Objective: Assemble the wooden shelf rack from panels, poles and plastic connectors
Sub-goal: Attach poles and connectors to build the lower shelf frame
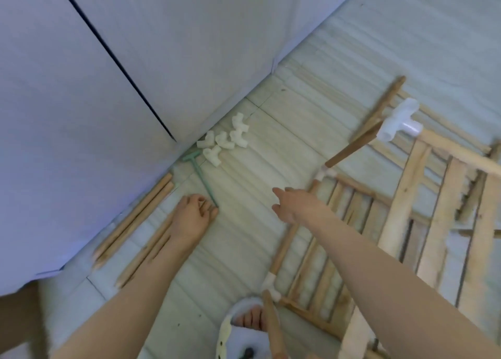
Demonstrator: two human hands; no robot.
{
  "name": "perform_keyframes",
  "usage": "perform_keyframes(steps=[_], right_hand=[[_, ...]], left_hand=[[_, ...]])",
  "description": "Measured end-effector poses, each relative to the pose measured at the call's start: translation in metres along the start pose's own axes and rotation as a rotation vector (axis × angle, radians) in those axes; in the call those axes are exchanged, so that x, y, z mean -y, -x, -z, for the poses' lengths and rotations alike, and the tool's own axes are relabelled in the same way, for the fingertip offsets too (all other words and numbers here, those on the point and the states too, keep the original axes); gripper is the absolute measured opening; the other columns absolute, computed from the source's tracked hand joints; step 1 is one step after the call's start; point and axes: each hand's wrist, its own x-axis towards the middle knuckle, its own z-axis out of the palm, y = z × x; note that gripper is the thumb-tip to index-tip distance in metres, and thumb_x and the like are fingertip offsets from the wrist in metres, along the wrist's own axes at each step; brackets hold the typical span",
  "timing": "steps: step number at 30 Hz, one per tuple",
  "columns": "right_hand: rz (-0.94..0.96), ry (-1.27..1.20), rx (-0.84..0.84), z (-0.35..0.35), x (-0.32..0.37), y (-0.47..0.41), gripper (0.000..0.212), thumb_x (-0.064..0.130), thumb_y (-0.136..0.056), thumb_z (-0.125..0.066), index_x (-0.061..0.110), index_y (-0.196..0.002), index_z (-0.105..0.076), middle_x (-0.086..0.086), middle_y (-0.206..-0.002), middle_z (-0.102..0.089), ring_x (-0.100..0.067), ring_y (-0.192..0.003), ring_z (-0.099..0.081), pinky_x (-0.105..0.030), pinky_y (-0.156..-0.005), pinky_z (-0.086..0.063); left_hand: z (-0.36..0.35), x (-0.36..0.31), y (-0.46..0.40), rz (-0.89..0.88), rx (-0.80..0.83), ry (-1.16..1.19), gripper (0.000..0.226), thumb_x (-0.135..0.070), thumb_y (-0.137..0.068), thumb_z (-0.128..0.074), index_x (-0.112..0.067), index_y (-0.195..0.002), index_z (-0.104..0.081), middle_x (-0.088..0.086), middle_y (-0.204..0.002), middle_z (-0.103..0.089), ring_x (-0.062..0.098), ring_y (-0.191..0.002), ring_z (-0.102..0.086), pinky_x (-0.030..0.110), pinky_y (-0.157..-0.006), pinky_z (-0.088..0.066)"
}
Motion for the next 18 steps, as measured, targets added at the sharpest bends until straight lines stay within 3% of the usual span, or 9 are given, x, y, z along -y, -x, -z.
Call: perform_keyframes(steps=[4,8,12,15,18], right_hand=[[0.022,-0.011,0.171,-0.036,0.014,-0.023,0.054,0.033,-0.099,-0.031,0.024,-0.149,-0.013,-0.005,-0.156,-0.015,-0.028,-0.14,-0.021,-0.048,-0.11,-0.028],[0.035,0.01,0.228,-0.052,0.018,-0.024,0.058,0.03,-0.099,-0.035,0.023,-0.15,-0.01,-0.007,-0.158,0.006,-0.029,-0.143,-0.015,-0.046,-0.113,-0.024],[0.046,-0.128,0.208,-0.032,0.025,-0.019,0.053,0.034,-0.101,-0.029,0.016,-0.149,-0.017,-0.009,-0.154,-0.021,-0.03,-0.137,-0.03,-0.039,-0.108,-0.03],[0.088,-0.219,0.123,-0.014,0.029,0.0,0.05,0.036,-0.102,-0.026,0.012,-0.147,-0.025,-0.01,-0.149,-0.033,-0.028,-0.133,-0.036,-0.033,-0.104,-0.032],[0.095,-0.321,0.079,0.005,0.031,0.029,0.048,0.036,-0.102,-0.026,0.012,-0.143,-0.036,-0.009,-0.145,-0.04,-0.028,-0.13,-0.04,-0.032,-0.102,-0.033]], left_hand=[[-0.015,0.027,0.018,-0.159,0.026,-0.334,0.052,-0.037,-0.086,-0.063,-0.01,-0.129,-0.049,0.014,-0.138,-0.041,0.029,-0.133,-0.033,0.036,-0.107,-0.029],[-0.026,0.039,0.023,-0.157,0.046,-0.526,0.049,-0.042,-0.089,-0.055,-0.016,-0.13,-0.046,0.01,-0.136,-0.036,0.026,-0.122,-0.037,0.033,-0.097,-0.035],[-0.024,0.027,0.022,-0.108,-0.04,-0.575,0.042,-0.036,-0.095,-0.046,-0.01,-0.129,-0.05,0.014,-0.133,-0.04,0.03,-0.119,-0.039,0.037,-0.096,-0.033],[-0.009,0.008,0.019,-0.12,0.058,-0.483,0.046,-0.027,-0.1,-0.036,-0.013,-0.143,-0.03,0.015,-0.133,-0.041,0.031,-0.121,-0.042,0.041,-0.097,-0.036],[0.022,-0.018,0.017,-0.193,0.074,-0.392,0.066,-0.037,-0.096,-0.045,-0.015,-0.149,-0.011,0.012,-0.113,-0.048,0.029,-0.097,-0.053,0.037,-0.071,-0.042]])
